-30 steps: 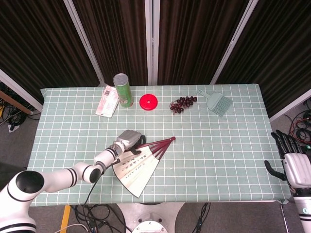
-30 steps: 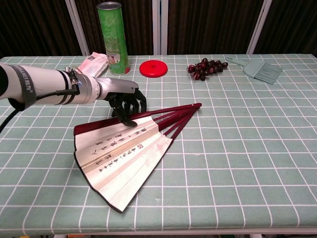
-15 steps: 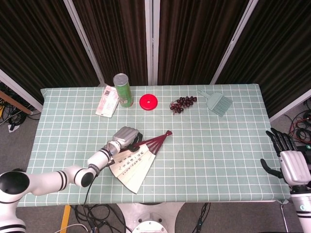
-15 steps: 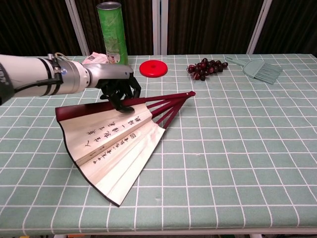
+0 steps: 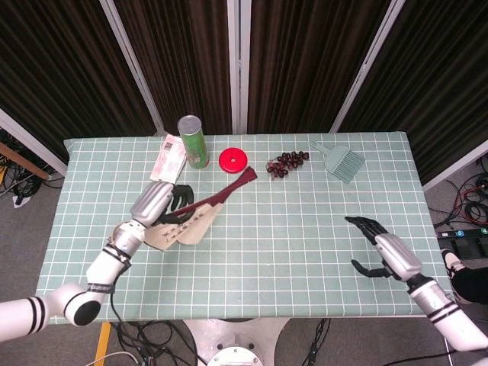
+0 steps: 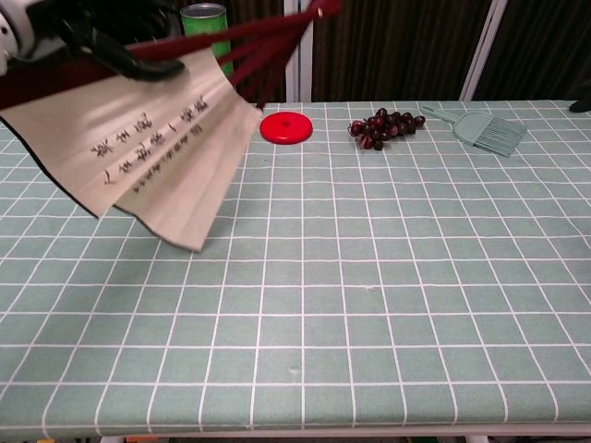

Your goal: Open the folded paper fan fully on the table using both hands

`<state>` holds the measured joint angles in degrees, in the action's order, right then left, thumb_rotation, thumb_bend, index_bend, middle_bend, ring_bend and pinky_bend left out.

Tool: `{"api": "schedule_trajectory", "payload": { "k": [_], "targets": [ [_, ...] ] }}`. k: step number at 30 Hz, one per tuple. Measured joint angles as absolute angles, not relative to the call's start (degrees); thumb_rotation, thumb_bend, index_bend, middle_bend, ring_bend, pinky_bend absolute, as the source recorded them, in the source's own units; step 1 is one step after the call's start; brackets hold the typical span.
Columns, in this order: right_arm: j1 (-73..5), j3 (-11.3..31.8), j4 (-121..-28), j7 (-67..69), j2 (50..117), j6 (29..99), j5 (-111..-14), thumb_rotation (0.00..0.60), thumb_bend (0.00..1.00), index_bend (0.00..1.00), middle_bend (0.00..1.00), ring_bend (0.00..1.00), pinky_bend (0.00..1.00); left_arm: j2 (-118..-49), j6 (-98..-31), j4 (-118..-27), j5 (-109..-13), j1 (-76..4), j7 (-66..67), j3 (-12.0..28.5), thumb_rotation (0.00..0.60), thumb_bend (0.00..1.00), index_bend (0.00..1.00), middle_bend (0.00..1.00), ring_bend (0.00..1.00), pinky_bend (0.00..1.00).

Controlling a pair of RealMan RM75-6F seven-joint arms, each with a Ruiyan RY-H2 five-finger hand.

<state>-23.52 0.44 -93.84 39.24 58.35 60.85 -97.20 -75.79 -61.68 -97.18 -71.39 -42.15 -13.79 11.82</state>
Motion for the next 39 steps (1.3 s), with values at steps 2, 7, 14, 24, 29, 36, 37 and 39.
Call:
{"api": "schedule_trajectory", "payload": {
  "k": [2, 7, 14, 24, 29, 36, 37, 39],
  "targets": [
    [-27.29, 0.21, -93.92, 44.18, 59.15, 56.48, -97.82, 0.600, 0.30, 0.07, 0.12, 0.00, 0.00, -74.90, -64.04, -98.22, -74.00, -40.70, -16.10, 12.47, 0.600, 0.40, 0.63, 0.74, 0.74, 0.81],
    [-35.12, 1.12, -92.95, 51.02, 64.27, 48.75, -96.62, 0.600, 0.33, 0.16, 0.16, 0.00, 0.00, -74.03, -66.30, -99.73, -78.06, -39.48, -18.81, 13.40, 0.600, 0.39, 0.63, 0.74, 0.74, 0.81],
    [-40.88, 5.70, -91.94, 50.35, 72.34, 43.34, -89.04, 0.600, 0.37, 0.17, 0.16, 0.00, 0.00, -73.99, -68.02, -101.17, -81.80, -39.35, -19.44, 13.84, 0.600, 0.39, 0.63, 0.74, 0.74, 0.81],
    [-46.72, 12.15, -92.86, 49.20, 78.01, 39.29, -80.35, 0.600, 0.38, 0.19, 0.16, 0.00, 0.00, -74.42, -68.57, -103.05, -83.93, -40.11, -17.65, 14.31, 0.600, 0.39, 0.63, 0.74, 0.74, 0.80],
    [-48.89, 14.38, -93.28, 49.13, 80.02, 38.28, -78.32, 0.600, 0.40, 0.20, 0.16, 0.00, 0.00, -74.72, -68.79, -103.83, -84.16, -40.40, -16.79, 14.71, 0.600, 0.39, 0.63, 0.74, 0.74, 0.80],
    [-50.94, 16.25, -92.66, 48.03, 82.22, 37.45, -75.74, 0.600, 0.46, 0.24, 0.18, 0.00, 0.00, -75.14, -68.88, -103.96, -84.17, -40.60, -16.81, 14.87, 0.600, 0.38, 0.63, 0.74, 0.74, 0.80],
    [-51.12, 16.45, -92.61, 48.00, 82.44, 37.36, -75.61, 0.600, 0.46, 0.25, 0.18, 0.01, 0.00, -75.23, -68.92, -104.00, -84.05, -40.58, -17.13, 14.93, 0.600, 0.38, 0.63, 0.74, 0.74, 0.80],
    [-51.33, 16.79, -92.60, 48.36, 82.70, 37.28, -75.48, 0.600, 0.46, 0.30, 0.20, 0.02, 0.00, -75.32, -68.97, -103.94, -84.02, -40.55, -17.80, 14.96, 0.600, 0.38, 0.62, 0.74, 0.74, 0.80]
  ]
}}
